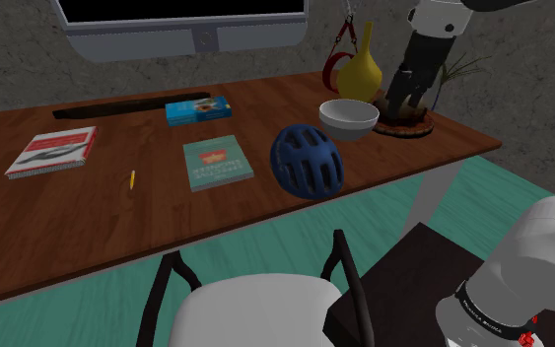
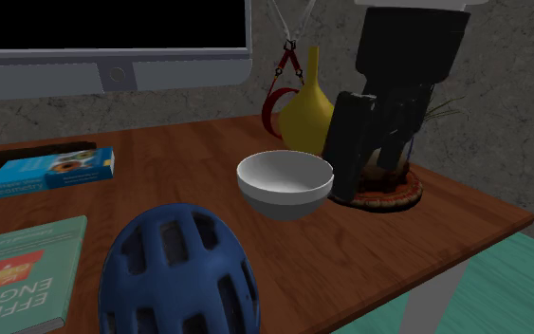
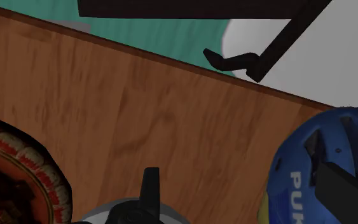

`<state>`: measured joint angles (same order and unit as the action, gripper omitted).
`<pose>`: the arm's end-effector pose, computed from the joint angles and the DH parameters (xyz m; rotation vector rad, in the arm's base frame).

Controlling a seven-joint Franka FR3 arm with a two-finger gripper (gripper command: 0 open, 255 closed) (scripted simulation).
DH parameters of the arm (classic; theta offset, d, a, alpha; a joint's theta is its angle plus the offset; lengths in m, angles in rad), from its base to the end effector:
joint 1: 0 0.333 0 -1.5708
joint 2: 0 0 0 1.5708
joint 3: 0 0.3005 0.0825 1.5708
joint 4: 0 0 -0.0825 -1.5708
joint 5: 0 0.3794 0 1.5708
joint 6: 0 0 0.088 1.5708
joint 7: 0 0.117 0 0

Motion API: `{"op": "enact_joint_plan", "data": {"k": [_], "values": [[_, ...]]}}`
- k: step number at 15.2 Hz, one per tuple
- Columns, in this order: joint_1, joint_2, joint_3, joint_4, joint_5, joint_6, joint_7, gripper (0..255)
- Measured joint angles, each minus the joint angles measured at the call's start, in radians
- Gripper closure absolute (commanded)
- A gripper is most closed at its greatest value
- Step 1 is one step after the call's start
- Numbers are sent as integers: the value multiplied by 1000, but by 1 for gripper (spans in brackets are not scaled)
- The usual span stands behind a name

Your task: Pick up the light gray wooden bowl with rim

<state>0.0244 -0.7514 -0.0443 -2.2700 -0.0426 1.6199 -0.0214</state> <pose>0.3291 -0.0156 0.6033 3.1237 0.0185 0.1572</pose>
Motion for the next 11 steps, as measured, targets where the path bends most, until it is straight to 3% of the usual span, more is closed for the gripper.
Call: {"op": "enact_joint_plan", "data": {"k": [3, 11], "values": [[1, 38, 0, 8, -6, 28, -3, 0], [10, 345, 18, 157, -37, 172, -3, 0]]}}
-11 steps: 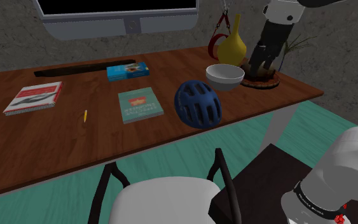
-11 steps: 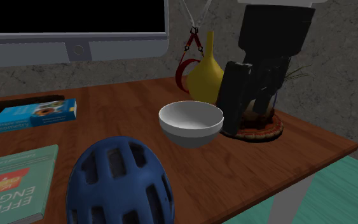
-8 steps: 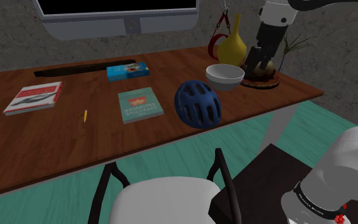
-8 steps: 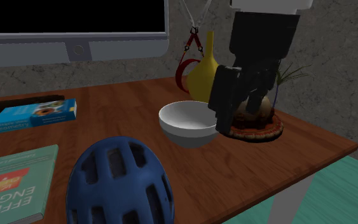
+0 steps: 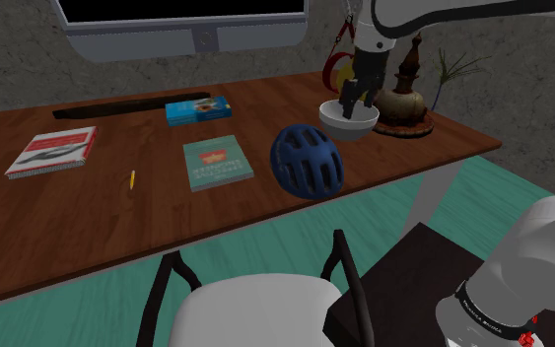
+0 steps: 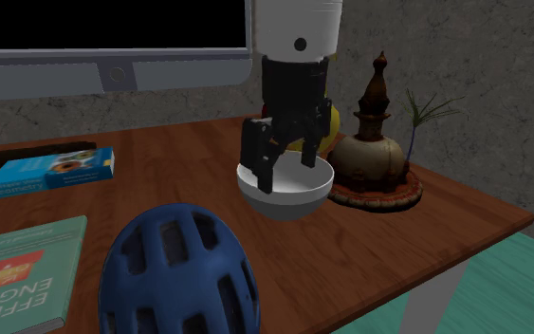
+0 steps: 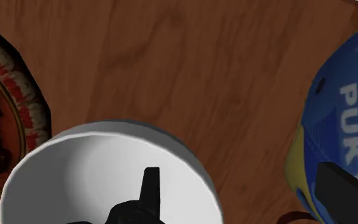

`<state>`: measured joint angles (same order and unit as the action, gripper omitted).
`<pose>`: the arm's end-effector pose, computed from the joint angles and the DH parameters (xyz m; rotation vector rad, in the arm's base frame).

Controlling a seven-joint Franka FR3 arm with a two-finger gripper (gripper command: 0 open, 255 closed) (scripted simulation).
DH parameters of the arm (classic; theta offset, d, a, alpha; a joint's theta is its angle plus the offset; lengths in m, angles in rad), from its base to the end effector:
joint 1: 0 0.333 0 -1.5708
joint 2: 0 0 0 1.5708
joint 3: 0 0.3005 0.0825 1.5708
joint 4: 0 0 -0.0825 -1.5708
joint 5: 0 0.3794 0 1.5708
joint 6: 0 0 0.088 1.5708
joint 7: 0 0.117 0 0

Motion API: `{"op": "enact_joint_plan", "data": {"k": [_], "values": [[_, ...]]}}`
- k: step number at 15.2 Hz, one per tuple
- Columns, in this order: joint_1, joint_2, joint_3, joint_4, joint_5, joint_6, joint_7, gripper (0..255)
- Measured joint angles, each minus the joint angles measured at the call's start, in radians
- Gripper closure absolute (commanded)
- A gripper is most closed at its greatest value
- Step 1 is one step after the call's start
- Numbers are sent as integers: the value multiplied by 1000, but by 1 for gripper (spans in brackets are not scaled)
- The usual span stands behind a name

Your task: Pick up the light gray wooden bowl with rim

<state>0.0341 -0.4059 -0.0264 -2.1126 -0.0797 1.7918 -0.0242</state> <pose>0.4420 -0.0056 0.5630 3.0694 0.0733 0.1299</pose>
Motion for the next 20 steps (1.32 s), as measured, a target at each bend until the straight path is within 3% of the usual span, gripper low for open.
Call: {"op": "enact_joint_plan", "data": {"k": [7, 14, 15, 20], "values": [[2, 237, 11, 159, -34, 65, 0, 0], [1, 266, 10, 99, -40, 154, 7, 0], [1, 266, 10, 94, -40, 159, 8, 255], [2, 265, 11, 88, -41, 166, 10, 255]]}}
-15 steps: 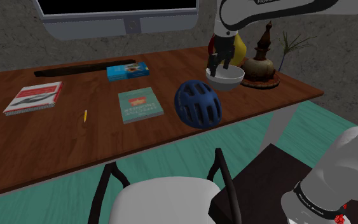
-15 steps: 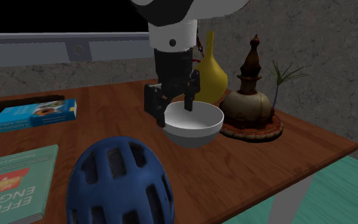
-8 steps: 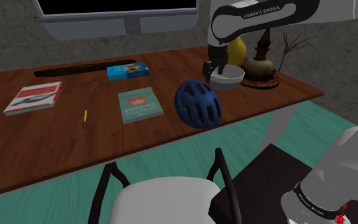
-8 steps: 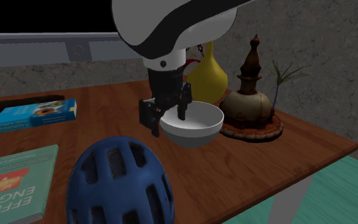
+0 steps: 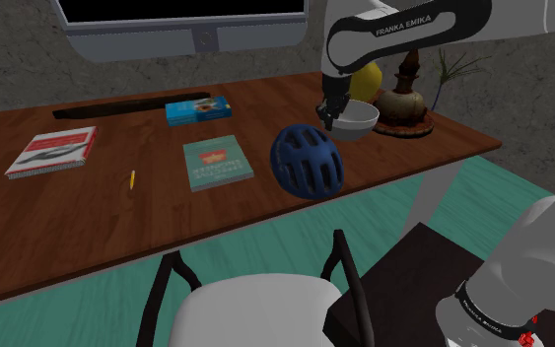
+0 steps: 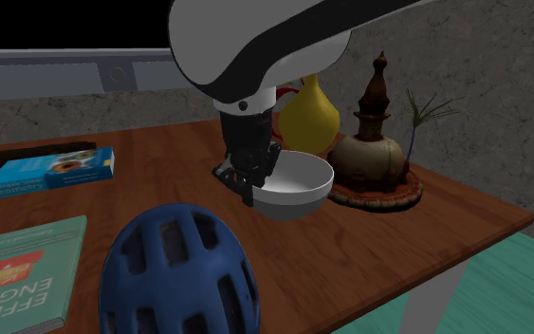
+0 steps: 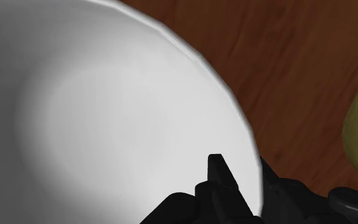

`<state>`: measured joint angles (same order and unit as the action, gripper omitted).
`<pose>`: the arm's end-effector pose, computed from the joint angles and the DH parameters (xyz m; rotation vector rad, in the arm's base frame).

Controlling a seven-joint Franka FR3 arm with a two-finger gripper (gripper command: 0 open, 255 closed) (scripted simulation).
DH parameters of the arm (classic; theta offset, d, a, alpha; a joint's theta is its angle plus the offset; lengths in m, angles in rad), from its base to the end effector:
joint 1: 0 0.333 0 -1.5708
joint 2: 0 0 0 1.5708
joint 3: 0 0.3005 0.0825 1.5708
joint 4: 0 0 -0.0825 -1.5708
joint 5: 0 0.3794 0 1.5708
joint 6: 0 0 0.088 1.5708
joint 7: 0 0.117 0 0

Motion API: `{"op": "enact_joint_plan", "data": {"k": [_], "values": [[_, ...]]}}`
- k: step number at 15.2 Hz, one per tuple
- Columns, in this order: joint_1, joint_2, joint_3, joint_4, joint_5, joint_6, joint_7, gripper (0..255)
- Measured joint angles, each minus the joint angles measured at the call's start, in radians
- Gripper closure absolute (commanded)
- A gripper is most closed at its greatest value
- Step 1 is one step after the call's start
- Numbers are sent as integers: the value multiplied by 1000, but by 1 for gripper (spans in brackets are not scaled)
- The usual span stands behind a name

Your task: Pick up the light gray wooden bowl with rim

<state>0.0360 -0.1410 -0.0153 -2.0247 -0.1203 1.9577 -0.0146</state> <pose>0.5225 0.0015 0.4941 3.0267 0.1161 0.1127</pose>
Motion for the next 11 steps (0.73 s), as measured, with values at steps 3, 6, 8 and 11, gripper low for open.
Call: {"op": "enact_joint_plan", "data": {"k": [3, 6, 8, 11], "values": [[0, -1, 0, -1, 0, 1, 0, 255], [0, -1, 0, 5, 0, -7, -1, 255], [-1, 0, -1, 26, 2, -28, -4, 255], [0, -3, 0, 61, 3, -66, -8, 255]]}}
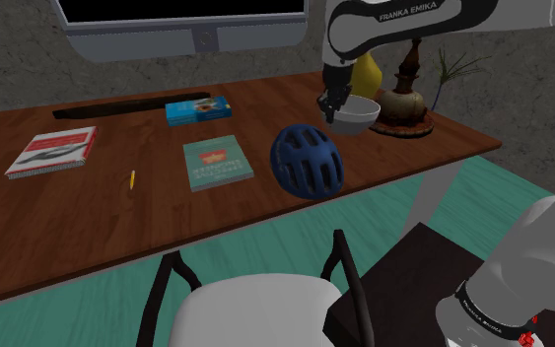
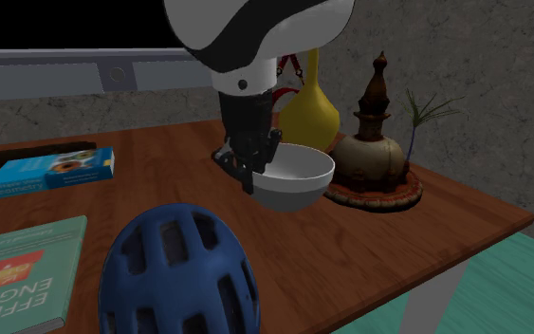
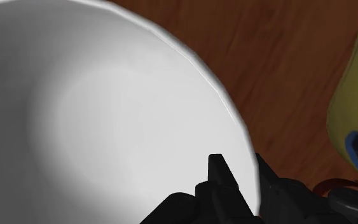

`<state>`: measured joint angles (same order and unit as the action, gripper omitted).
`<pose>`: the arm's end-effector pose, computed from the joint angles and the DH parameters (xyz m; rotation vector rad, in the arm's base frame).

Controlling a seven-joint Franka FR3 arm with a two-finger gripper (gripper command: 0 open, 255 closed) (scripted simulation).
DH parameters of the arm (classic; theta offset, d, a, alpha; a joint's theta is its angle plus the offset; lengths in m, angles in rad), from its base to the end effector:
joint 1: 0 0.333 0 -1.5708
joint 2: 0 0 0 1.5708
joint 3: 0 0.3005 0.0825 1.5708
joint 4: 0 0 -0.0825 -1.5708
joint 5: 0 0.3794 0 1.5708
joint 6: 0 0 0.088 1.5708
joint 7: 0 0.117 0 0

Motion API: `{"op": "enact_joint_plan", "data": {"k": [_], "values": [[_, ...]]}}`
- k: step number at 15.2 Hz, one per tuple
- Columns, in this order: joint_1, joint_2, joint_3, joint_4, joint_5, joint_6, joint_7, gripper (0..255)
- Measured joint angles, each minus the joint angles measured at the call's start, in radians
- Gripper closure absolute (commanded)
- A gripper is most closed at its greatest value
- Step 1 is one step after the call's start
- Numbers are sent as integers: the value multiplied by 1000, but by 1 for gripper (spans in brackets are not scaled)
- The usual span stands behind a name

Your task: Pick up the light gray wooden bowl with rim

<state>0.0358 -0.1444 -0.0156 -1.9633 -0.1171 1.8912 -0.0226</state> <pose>0.5229 0.0005 0.5192 3.0272 0.1148 0.1094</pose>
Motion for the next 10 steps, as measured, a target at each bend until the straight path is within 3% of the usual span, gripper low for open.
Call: {"op": "enact_joint_plan", "data": {"k": [10], "values": [[1, 4, 2, 132, 4, -128, -13, 255]]}}
